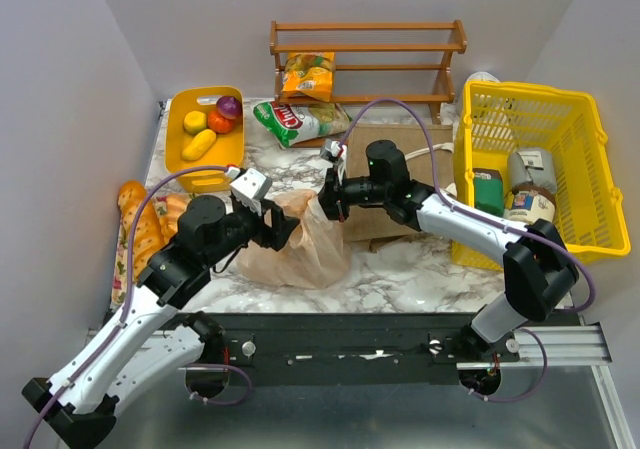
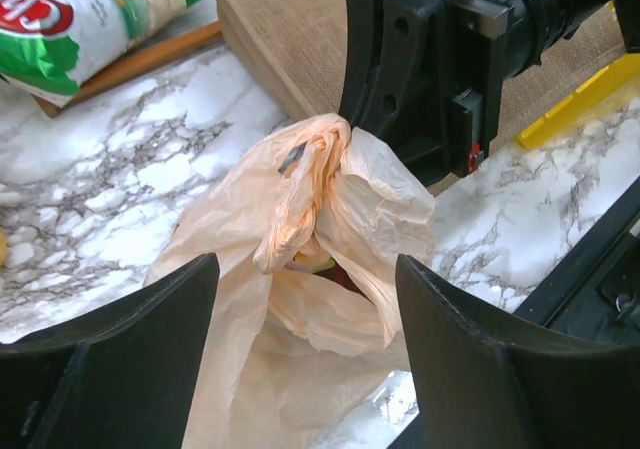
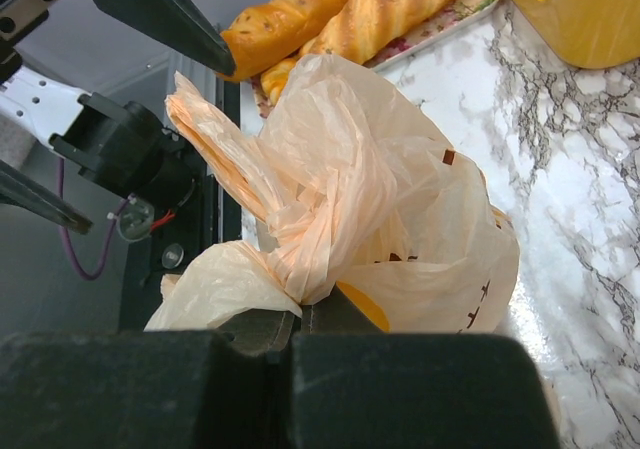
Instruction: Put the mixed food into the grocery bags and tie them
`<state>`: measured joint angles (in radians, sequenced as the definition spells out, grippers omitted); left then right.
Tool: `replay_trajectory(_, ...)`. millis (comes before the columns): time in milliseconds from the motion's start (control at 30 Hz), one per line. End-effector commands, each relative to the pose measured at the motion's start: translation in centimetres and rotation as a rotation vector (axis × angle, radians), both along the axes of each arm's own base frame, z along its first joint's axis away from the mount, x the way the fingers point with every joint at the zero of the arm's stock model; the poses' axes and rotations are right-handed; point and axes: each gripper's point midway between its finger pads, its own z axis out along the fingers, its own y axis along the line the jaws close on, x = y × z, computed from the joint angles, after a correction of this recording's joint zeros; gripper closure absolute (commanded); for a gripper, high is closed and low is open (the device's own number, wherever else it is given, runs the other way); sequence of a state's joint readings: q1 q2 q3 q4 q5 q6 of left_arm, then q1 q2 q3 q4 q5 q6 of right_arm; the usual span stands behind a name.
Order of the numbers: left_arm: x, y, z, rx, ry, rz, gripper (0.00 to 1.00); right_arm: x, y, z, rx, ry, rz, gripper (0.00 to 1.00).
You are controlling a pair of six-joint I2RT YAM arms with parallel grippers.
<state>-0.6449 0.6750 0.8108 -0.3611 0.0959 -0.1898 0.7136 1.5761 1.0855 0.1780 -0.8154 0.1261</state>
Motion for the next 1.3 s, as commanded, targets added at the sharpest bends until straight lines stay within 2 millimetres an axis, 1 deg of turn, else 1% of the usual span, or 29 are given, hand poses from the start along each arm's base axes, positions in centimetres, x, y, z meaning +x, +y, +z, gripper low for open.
replay_trajectory(0, 0.4, -0.9, -0.9, -0.020, 0.026, -0.025, 0.26, 0.1, 0.1, 1.3, 0.010, -0.042, 0.002, 0.99)
replay_trajectory(67, 1.1, -0.9, -0.8, -0.030, 0.010, -0.007, 0.30, 0.1, 0.1, 1.3, 0.010, -0.044, 0.001, 0.99)
replay_trajectory(167, 1.7, -0.9, -1.0, -0.032, 0.002, 0.008, 0.39, 0.2, 0.0, 1.4, 0.007, -0.047, -0.003, 0.99)
replay_trajectory(200, 1.8, -1.0, -1.0, -0.035, -0.001, 0.010, 0.49, 0.2, 0.0, 1.4, 0.006, -0.051, -0.005, 0.99)
replay_trajectory(267, 2.1, -0.9, -1.0, -0.050, -0.012, 0.025, 0.63, 0.3, -0.1, 1.3, -0.005, -0.053, -0.013, 0.99)
replay_trajectory(300, 2.2, -0.8, -0.9, -0.062, -0.020, 0.035, 0.77, 0.3, -0.2, 1.2, -0.010, -0.053, -0.018, 0.99)
replay_trajectory(333, 2.3, -0.7, -0.8, -0.072, -0.029, 0.043, 0.83, 0.4, -0.2, 1.2, -0.012, -0.058, -0.022, 0.99)
replay_trajectory(367, 2.6, -0.4, -1.1, -0.087, -0.031, 0.076, 0.90, 0.6, -0.4, 1.1, -0.021, -0.064, -0.037, 0.99)
replay_trajectory(400, 2.7, 0.0, -0.8, -0.102, -0.044, 0.098, 1.00, 0.7, -0.5, 1.2, -0.024, -0.069, -0.047, 0.99)
replay_trajectory(433, 2.8, 0.3, -0.8, -0.115, -0.052, 0.122, 1.00, 0.8, -0.7, 1.2, -0.033, -0.073, -0.058, 0.99)
replay_trajectory(467, 3.4, 1.1, -1.2, -0.133, -0.049, 0.185, 1.00, 1.3, -1.0, 0.8, -0.061, -0.074, -0.093, 0.99)
replay_trajectory(500, 3.2, 1.5, -0.9, -0.150, -0.060, 0.201, 1.00, 1.5, -1.3, 1.0, -0.071, -0.085, -0.116, 0.99)
replay_trajectory(533, 3.3, 1.9, -1.1, -0.153, -0.057, 0.223, 1.00, 1.9, -1.6, 1.1, -0.087, -0.098, -0.144, 0.99)
replay_trajectory(567, 3.3, 2.2, -1.6, -0.143, -0.041, 0.237, 1.00, 2.9, -2.5, 0.2, -0.148, -0.102, -0.215, 0.99)
replay_trajectory(600, 3.5, 2.7, -1.9, -0.141, -0.033, 0.263, 1.00, 3.3, -3.1, 0.1, -0.175, -0.102, -0.258, 0.99)
replay_trajectory(633, 3.5, 2.8, -2.2, -0.133, -0.022, 0.273, 1.00, 3.8, -3.8, 0.5, -0.196, -0.148, -0.290, 0.99)
replay_trajectory(667, 3.5, 3.1, -2.8, -0.117, -0.004, 0.284, 1.00, 4.9, -5.1, 0.0, -0.257, -0.175, -0.370, 0.99)
replay_trajectory(733, 3.7, 3.7, -3.2, -0.108, 0.011, 0.318, 1.00, 5.6, -6.8, 0.5, -0.300, -0.223, -0.447, 0.99)
replay_trajectory(767, 3.8, 4.0, -3.5, -0.104, 0.018, 0.334, 1.00, 5.8, -7.6, -0.1, -0.347, -0.239, -0.466, 0.99)
replay_trajectory(800, 3.9, 4.3, -3.5, -0.105, 0.018, 0.348, 1.00, 6.7, -8.8, -0.3, -0.389, -0.265, -0.528, 0.99)
replay_trajectory(900, 4.2, 4.9, -3.6, -0.123, 0.019, 0.384, 1.00, 7.5, -10.8, -1.3, -0.488, -0.301, -0.594, 0.99)
replay_trajectory(967, 4.2, 4.5, -3.5, -0.138, 0.024, 0.366, 1.00, 7.6, -11.4, -1.9, -0.529, -0.305, -0.601, 0.99)
replay_trajectory(1000, 4.3, 4.3, -3.6, -0.142, 0.031, 0.361, 1.00, 8.0, -12.1, -2.0, -0.555, -0.318, -0.638, 0.99)
replay_trajectory(1067, 4.3, 4.1, -3.7, -0.145, 0.040, 0.355, 1.00, 8.0, -12.4, -2.3, -0.573, -0.320, -0.641, 0.99)
replay_trajectory(1133, 4.4, 3.7, -3.8, -0.144, 0.044, 0.336, 1.00, 7.1, -11.8, -2.5, -0.558, -0.326, -0.568, 0.99)
replay_trajectory(1167, 4.0, 2.6, -3.4, -0.155, 0.030, 0.261, 1.00, 6.7, -11.3, -2.6, -0.540, -0.319, -0.531, 0.99)
replay_trajectory(1200, 4.0, 1.9, -3.5, -0.159, 0.037, 0.229, 1.00, 5.8, -10.3, -2.5, -0.503, -0.296, -0.474, 0.99)
replay_trajectory(1267, 4.0, 0.6, -3.6, -0.193, 0.047, 0.175, 1.00, 5.2, -9.2, -2.7, -0.475, -0.263, -0.422, 0.99)
